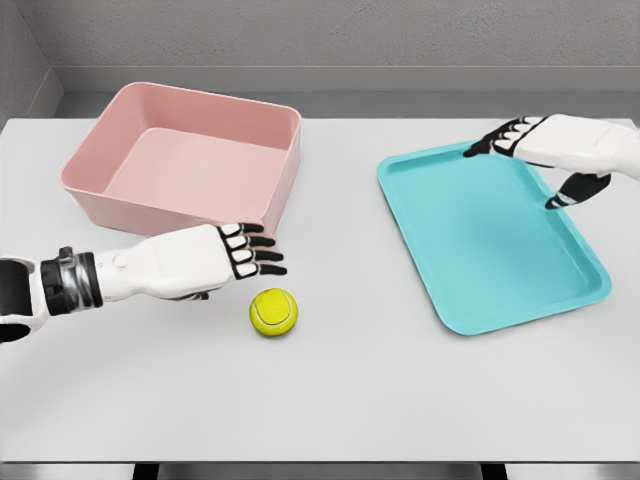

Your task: Put the tennis from the blue tray into the pink basket with both arms

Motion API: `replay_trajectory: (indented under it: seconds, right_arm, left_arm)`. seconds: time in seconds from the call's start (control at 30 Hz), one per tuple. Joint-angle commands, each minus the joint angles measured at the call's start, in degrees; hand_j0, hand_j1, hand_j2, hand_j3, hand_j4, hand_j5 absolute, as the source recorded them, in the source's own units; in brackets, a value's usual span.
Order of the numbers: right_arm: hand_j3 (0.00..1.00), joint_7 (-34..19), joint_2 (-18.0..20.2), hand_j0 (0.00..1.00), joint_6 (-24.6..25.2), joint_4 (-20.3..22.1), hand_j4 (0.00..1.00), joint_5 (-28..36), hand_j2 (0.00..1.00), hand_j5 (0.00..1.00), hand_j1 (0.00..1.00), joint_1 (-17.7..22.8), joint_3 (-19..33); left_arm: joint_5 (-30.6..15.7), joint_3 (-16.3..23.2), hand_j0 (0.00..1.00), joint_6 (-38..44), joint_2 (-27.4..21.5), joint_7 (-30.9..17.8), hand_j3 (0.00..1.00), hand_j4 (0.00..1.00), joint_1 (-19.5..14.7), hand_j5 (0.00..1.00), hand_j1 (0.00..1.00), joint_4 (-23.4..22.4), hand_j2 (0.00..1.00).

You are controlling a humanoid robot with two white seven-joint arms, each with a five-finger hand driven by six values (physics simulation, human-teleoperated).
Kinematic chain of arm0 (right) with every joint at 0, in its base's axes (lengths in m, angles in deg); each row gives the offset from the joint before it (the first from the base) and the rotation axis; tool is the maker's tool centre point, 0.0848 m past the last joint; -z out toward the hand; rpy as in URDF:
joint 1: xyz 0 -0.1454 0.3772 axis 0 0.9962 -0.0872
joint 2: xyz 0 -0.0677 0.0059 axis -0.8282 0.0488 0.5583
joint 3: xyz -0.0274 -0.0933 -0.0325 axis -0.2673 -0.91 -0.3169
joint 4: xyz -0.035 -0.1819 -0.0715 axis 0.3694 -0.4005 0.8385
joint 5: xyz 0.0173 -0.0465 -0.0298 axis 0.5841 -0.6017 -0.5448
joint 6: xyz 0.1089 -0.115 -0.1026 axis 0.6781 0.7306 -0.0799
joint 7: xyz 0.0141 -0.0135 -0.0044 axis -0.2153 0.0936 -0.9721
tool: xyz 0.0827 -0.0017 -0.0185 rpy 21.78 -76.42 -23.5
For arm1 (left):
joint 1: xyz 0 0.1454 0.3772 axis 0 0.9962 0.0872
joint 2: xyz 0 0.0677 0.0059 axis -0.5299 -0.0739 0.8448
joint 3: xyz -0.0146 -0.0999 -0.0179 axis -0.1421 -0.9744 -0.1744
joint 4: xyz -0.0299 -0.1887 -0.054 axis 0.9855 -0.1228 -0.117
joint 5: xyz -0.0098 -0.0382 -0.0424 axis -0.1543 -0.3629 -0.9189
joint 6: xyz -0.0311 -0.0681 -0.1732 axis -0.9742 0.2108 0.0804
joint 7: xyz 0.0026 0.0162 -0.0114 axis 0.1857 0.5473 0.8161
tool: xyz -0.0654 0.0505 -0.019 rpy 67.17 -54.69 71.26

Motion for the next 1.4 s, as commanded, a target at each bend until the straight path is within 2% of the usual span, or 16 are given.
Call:
replay_trajectory:
  seconds: [0.0,0.07,0.33,0.53,0.63,0.73,1.13,1.37]
  right_arm:
    - [1.00,0.0,0.7,1.00,-0.5,-0.2,1.00,0.3,1.00,1.00,1.00,0.1,2.7]
    - [1.00,0.0,0.8,1.00,-0.4,-0.3,1.00,0.4,1.00,1.00,1.00,0.4,2.8]
    - [1.00,0.0,0.8,1.00,0.1,-0.3,1.00,0.4,1.00,1.00,1.00,0.4,3.7]
    - [1.00,0.0,1.2,1.00,0.1,-3.2,1.00,0.4,1.00,1.00,1.00,2.0,3.8]
    - [1.00,0.0,0.9,1.00,0.1,-3.2,1.00,0.4,1.00,1.00,1.00,2.2,5.0]
    - [1.00,0.0,0.9,1.00,0.1,-4.1,1.00,0.4,1.00,1.00,1.00,6.2,10.6]
    - [1.00,0.0,0.6,1.00,0.1,-3.3,1.00,0.4,1.00,1.00,1.00,5.9,10.7]
    - [1.00,0.0,0.7,1.00,0.1,-3.3,1.00,0.4,1.00,1.00,1.00,5.9,10.7]
  left_arm:
    - [1.9,1.6,1.00,0.1,1.7,0.0,1.00,1.00,0.0,1.00,1.00,0.0,1.00]
    - [3.1,4.1,1.00,0.1,2.9,0.0,1.00,1.00,-1.1,1.00,1.00,0.0,1.00]
    - [7.0,7.1,1.00,0.1,4.5,0.0,1.00,1.00,-2.4,1.00,1.00,0.0,1.00]
    - [11.1,8.7,1.00,0.1,4.1,-0.9,1.00,1.00,-4.6,1.00,1.00,0.0,1.00]
    - [11.3,9.1,1.00,0.1,3.9,-1.7,1.00,1.00,-5.5,1.00,1.00,0.0,1.00]
    - [12.0,10.9,1.00,0.1,3.9,-1.8,1.00,1.00,-6.7,1.00,1.00,0.0,1.00]
    - [13.2,13.0,1.00,0.1,4.6,-1.8,1.00,1.00,-9.0,1.00,1.00,0.0,1.00]
    - [13.2,17.1,1.00,0.1,4.6,-3.8,1.00,1.00,-12.0,1.00,1.00,0.0,1.00]
